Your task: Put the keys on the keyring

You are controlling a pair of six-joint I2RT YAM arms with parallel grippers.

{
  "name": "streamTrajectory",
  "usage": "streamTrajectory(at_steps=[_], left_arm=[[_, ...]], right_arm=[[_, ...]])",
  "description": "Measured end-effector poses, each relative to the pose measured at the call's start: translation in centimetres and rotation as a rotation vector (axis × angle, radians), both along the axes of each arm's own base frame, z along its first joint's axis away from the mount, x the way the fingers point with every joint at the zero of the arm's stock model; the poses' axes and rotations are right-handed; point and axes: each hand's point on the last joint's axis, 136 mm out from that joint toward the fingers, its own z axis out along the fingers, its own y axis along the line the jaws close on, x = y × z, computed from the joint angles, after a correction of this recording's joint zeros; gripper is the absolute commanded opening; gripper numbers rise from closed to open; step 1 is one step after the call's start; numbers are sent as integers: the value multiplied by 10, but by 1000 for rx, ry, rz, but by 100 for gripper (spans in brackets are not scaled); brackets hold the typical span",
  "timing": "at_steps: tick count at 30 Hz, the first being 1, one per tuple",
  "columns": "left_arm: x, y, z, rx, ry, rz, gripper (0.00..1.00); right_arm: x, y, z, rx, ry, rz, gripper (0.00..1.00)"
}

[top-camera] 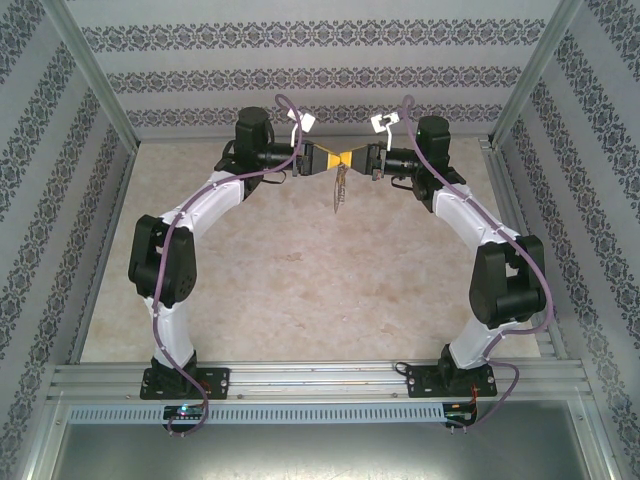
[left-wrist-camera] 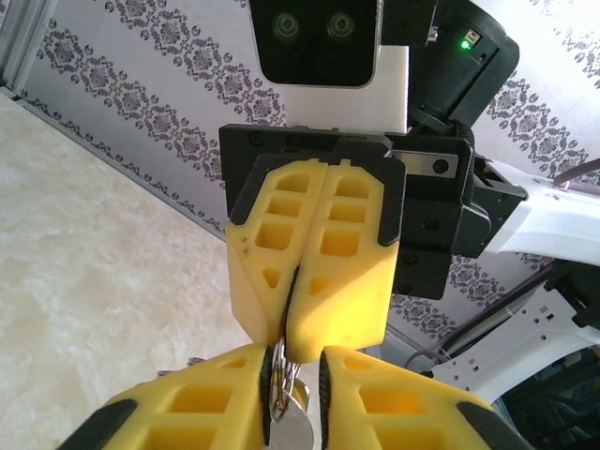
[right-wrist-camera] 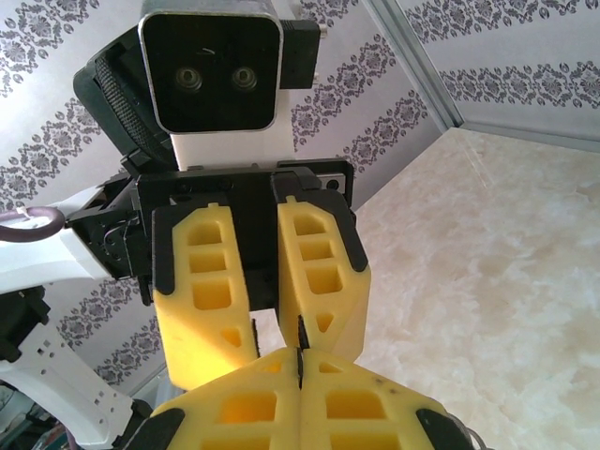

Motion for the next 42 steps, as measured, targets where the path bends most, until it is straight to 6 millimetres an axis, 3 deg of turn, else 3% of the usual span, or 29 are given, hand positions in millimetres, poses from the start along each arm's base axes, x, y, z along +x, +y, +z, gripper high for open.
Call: streamTrajectory(at_steps=[3,5,7,10,16,23,32,42], left_arm=[[1,0,-1,1,5,1,2],[1,0,-1,1,4,1,0],[1,0,-1,1,2,4,0],[1,-1,0,-1,-5,3,0],[1,-5,-7,8,8,22,0],[-1,-2,-13,16,20,56,0],[-3,0,10,-24,-41,70,0],[-2,0,11,-32,-31,74,0]], right_arm=[[-1,0,0,2,1,5,0],[-1,0,0,2,0,5,0],[-1,0,1,2,1,4,20],[6,-7,-1,8,12,-31,35],[10,-35,-5,37,22,-128,39],[-12,-51,-8,39,-6,-231,45],[-30,-38,-43,-22,-12,-360,56],[-32,-17,-52,-88,-59,-395,58]])
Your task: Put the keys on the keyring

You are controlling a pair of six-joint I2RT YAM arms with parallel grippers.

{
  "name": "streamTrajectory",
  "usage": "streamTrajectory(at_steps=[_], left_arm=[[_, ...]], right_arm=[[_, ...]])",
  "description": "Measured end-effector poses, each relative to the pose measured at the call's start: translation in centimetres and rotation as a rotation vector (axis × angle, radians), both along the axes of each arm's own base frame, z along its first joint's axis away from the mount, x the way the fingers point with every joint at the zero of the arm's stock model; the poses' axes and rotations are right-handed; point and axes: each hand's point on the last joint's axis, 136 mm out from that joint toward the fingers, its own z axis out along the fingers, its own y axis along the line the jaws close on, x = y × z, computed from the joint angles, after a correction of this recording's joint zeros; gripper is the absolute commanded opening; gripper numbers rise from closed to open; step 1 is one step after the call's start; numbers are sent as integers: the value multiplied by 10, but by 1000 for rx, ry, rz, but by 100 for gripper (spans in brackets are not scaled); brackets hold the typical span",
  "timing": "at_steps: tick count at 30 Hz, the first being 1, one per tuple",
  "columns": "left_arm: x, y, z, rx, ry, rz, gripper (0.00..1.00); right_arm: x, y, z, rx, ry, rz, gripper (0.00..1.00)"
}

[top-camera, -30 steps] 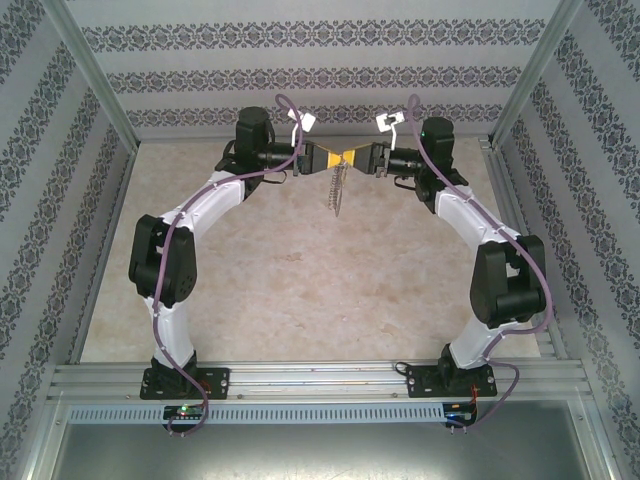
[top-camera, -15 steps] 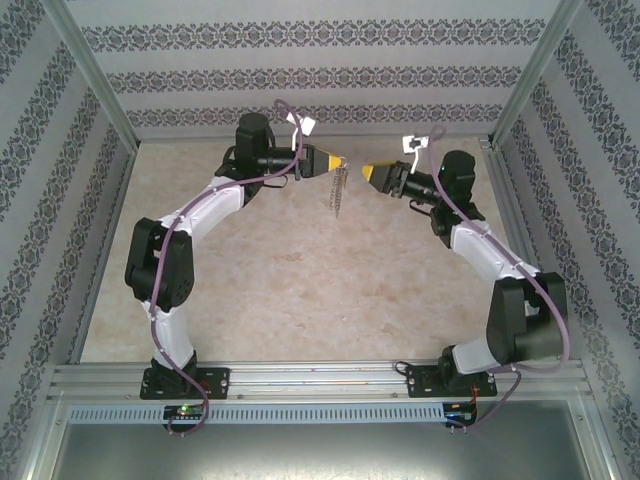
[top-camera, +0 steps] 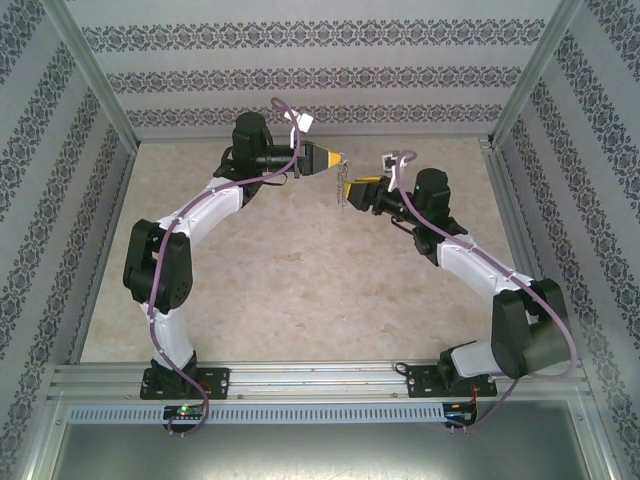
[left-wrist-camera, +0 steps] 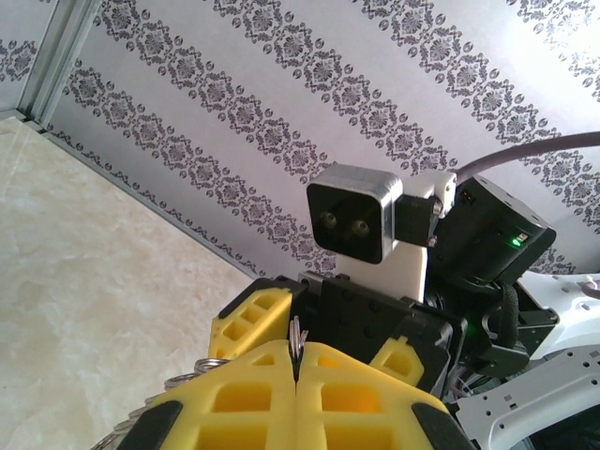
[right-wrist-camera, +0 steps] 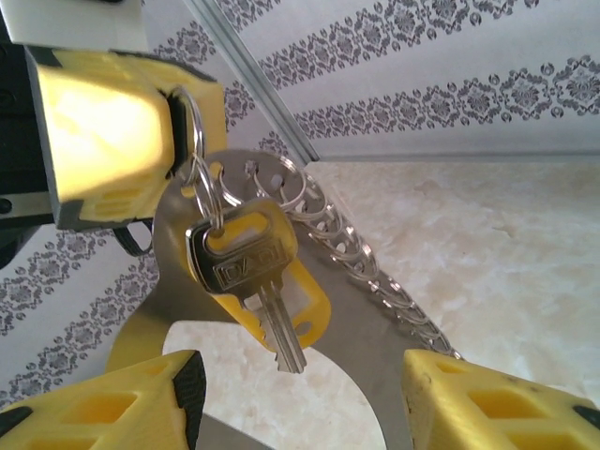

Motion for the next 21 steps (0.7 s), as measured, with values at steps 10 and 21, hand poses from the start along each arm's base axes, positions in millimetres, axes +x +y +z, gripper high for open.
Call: streamTrajectory(at_steps=[10,21], left_arm=[[0,0,1,-5,7,1,0],[1,0,2,-7,1,8,0]], right_arm=[[11,9,13,-25,-50,-19,58],[21,14,5,-64,-45,-29,38]])
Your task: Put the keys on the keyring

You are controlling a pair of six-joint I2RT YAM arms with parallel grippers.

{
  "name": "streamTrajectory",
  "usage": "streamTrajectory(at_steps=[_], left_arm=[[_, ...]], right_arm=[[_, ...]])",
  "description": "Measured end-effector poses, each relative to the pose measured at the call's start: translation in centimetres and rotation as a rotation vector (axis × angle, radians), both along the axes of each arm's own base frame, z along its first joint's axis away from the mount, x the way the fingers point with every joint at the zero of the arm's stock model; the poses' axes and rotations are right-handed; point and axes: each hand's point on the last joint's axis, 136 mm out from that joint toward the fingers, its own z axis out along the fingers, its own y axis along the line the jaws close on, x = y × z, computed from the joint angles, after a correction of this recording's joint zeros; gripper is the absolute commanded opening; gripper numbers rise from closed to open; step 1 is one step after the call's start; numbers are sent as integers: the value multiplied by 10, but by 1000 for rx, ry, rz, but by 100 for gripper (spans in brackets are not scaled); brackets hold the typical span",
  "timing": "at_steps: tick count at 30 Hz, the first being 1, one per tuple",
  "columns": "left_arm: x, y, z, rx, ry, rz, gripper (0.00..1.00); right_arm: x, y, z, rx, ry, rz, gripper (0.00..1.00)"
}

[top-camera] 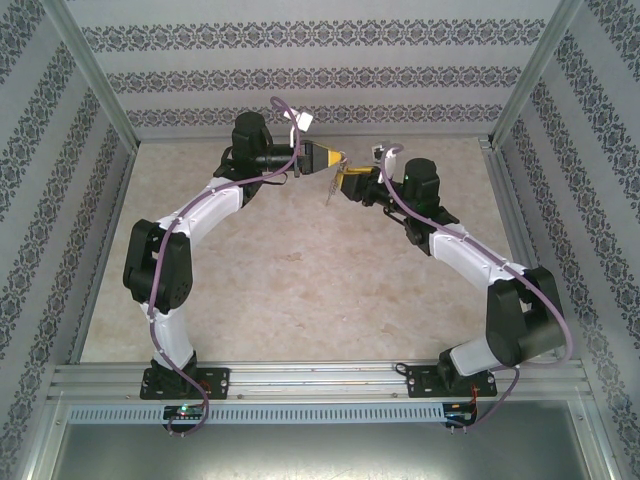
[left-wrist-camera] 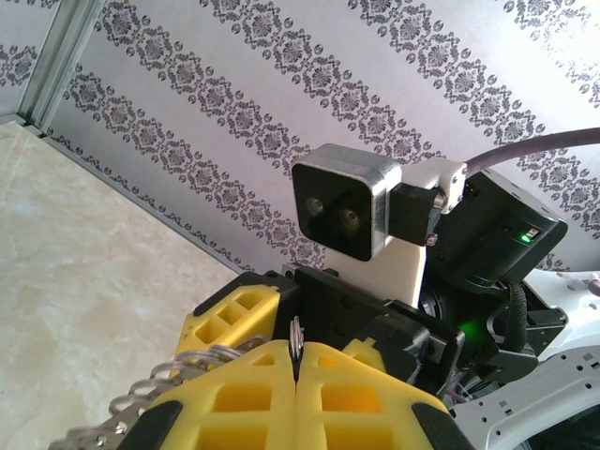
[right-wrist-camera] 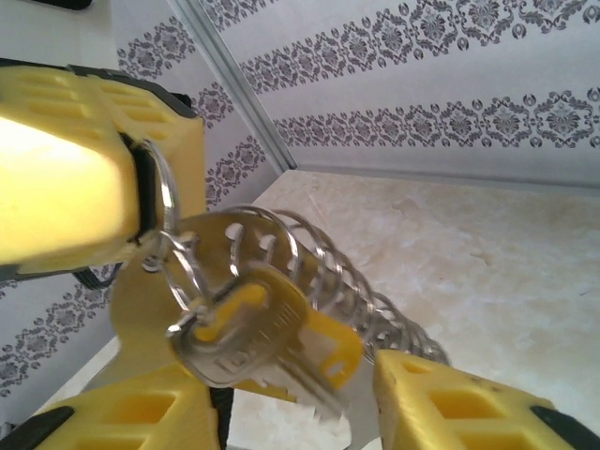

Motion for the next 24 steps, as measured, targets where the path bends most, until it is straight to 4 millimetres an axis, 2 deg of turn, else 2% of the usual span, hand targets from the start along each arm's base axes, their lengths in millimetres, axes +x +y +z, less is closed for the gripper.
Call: streamTrajectory(at_steps=[14,18,24], left_arm=[[3,0,2,-4,-9,19,0],[4,0,2,-5,-11,21,0],[6,1,2,-5,-12,34,0]], right_arm=[[-13,13,-10,-76,-13,40,5],[-19,14,-6,-101,-29,40,0],[-27,16,-5,-149,-42,34,0]])
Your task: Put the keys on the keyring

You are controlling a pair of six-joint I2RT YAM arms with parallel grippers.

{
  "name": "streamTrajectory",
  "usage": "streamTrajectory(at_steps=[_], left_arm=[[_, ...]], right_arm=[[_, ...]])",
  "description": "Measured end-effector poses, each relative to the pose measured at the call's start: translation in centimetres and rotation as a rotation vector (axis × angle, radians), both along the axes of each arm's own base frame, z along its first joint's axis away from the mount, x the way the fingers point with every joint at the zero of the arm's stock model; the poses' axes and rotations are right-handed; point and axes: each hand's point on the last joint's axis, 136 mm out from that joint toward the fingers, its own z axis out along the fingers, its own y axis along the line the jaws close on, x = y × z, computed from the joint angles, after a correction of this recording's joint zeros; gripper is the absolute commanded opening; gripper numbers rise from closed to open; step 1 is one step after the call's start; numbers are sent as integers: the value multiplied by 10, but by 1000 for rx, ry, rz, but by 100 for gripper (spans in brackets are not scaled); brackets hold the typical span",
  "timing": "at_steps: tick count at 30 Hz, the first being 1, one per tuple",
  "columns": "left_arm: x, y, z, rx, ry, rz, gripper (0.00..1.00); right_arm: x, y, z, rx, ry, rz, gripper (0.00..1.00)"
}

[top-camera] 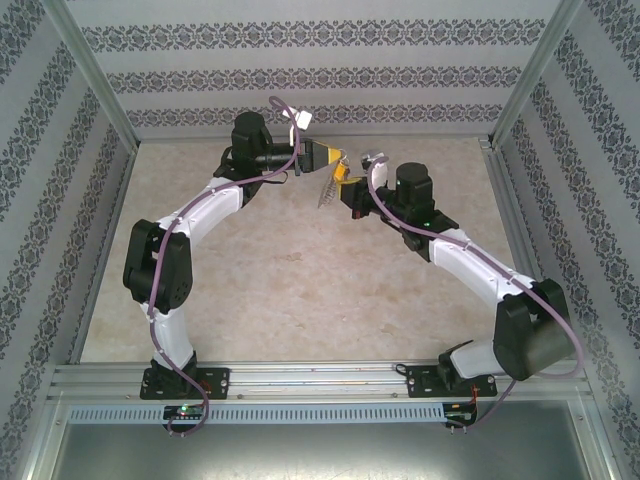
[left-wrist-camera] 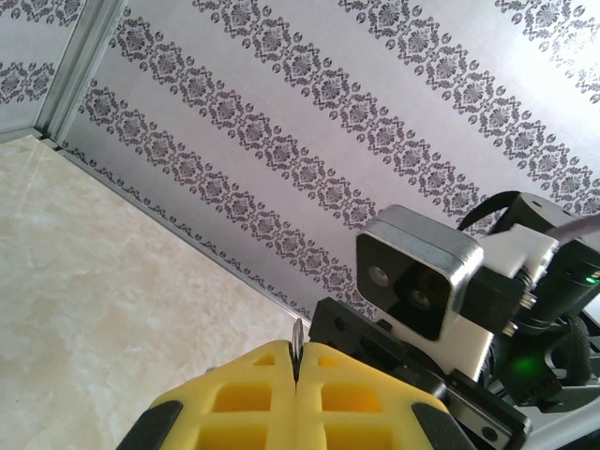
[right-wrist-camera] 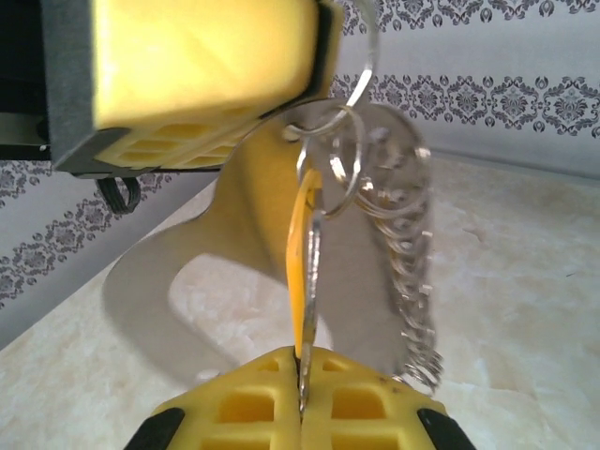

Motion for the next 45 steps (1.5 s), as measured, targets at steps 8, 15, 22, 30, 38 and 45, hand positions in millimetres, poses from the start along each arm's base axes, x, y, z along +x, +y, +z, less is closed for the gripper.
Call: streamTrajectory(at_steps=[8,15,22,30,38,45], left_arm=[[0,0,-1,-3,-6,2,0],[1,2,-5,-1,-4,21,0],[1,4,-3,-1,-10,38,0],[1,4,-5,1,-5,43,0],[5,5,-5,0,-6,72,0],[6,5,-2,-5,-20,79,0]], right_arm=[[-6,12,3,-80,-34,-5,0],[-5,13,4,-129,-49,-24,0],[-5,18,6,-169,-57,-19,0],[-7,20,-4,-201,-47,-5,21],[-23,24,-14,-204,-40,50,39],[-27,-15,-9,-141,-17,-18,41]])
